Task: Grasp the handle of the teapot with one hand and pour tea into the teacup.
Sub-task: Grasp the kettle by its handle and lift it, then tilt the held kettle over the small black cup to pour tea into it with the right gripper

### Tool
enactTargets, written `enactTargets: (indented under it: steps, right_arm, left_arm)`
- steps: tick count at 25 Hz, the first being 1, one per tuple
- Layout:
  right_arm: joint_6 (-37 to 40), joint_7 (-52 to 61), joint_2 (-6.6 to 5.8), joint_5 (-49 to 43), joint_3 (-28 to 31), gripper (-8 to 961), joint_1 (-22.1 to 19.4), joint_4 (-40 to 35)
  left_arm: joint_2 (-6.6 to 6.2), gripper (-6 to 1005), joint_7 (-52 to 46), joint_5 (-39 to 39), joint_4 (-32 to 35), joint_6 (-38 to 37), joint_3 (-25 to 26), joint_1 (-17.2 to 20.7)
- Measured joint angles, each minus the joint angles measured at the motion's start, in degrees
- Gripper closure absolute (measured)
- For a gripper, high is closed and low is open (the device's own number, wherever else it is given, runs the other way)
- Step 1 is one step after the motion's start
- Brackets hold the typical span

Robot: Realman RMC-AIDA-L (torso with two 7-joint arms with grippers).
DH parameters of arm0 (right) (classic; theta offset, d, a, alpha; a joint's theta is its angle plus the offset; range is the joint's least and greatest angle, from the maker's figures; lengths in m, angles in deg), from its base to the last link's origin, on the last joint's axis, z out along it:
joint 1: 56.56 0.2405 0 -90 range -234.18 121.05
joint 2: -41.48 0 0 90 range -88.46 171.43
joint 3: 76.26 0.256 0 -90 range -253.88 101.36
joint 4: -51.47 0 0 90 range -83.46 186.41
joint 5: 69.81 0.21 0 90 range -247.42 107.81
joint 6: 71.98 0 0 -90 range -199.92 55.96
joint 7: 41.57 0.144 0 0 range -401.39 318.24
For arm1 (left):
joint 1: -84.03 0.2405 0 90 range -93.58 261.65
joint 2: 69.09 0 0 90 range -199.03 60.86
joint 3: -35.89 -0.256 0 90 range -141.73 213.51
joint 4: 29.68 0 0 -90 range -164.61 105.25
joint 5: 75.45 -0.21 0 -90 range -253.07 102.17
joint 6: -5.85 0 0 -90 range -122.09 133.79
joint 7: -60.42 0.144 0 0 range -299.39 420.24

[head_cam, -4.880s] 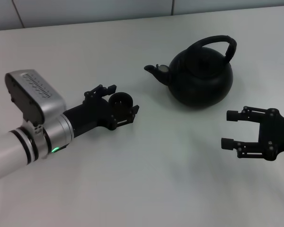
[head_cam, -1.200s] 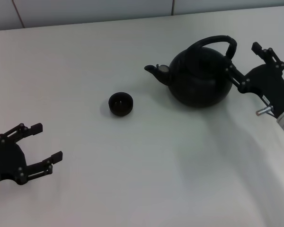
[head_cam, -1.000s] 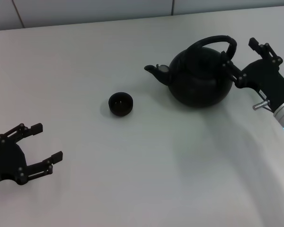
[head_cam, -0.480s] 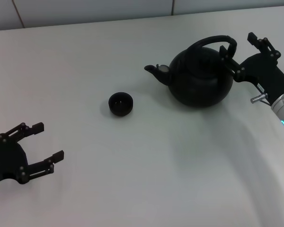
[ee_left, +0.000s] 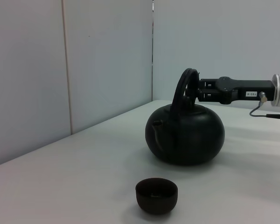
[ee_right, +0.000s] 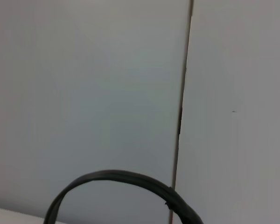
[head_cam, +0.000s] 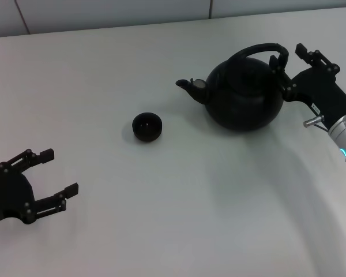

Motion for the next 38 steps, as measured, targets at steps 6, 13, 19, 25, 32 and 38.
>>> enactTargets:
  steps: [6,13,19,25,32,38]
  right_arm:
    - [-0.1,3.7,-0.04,-0.4,-0.4,503,0.5,-0.2]
    - [-2.5,6.9,-0.13,-0.3,-0.2,741,1.6,-0.3]
    - [-1.1,7.7,-0.17,-0.1,0.4,838,1.7,-0.5]
    - [3.8,9.3,-0.25,-0.1,0.5,870,1.8,-2.6]
    - [4.7,14.4,-0.4,-0.6,-1.7,871,4.5,-7.6]
    - [3.4,15.6,-0.45,-0.6,-3.5,871,6.7,-8.9]
  left_arm:
    - [0.0,130,0.0,0.0,0.0,0.0,0.0,0.0]
    - [0.0,129,0.0,0.1,0.0,-0.2,0.2,0.3]
    - [0.02,130,0.0,0.1,-0.1,-0.2,0.3,0.4]
    - [0.24,130,0.0,0.1,-0.1,-0.1,0.3,0.4]
    - [0.34,129,0.1,0.1,0.0,0.0,0.4,0.4]
    - [0.35,129,0.1,0.1,0.0,0.0,0.4,0.4]
